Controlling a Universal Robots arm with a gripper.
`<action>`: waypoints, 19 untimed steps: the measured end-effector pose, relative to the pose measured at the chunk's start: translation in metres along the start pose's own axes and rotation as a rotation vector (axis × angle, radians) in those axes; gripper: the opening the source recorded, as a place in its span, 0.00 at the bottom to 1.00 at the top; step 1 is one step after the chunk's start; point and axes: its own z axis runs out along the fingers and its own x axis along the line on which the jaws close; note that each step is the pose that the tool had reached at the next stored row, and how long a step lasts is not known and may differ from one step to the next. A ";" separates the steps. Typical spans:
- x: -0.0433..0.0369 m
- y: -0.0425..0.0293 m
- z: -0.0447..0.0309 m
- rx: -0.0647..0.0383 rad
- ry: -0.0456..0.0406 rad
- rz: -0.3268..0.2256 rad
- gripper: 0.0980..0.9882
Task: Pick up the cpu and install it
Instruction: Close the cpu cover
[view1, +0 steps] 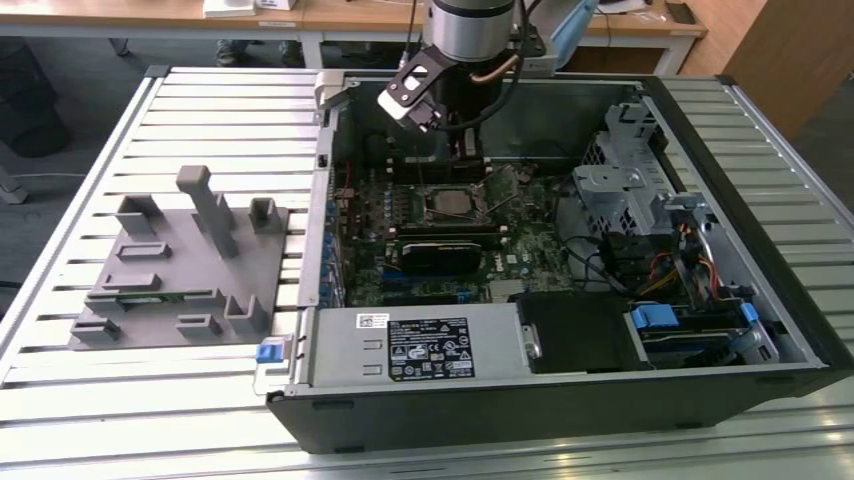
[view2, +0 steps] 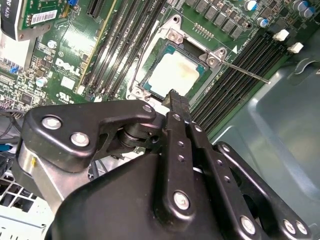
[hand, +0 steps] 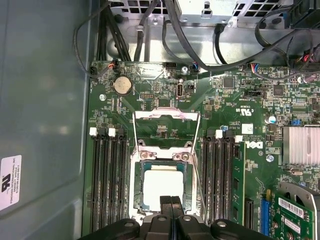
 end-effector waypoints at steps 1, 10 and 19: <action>0.0000 0.0000 0.0000 0.000 0.0003 0.000 0.01; -0.0004 0.0008 0.0001 0.000 0.0066 0.000 0.01; -0.0006 0.0021 0.0001 0.000 0.0064 0.000 0.01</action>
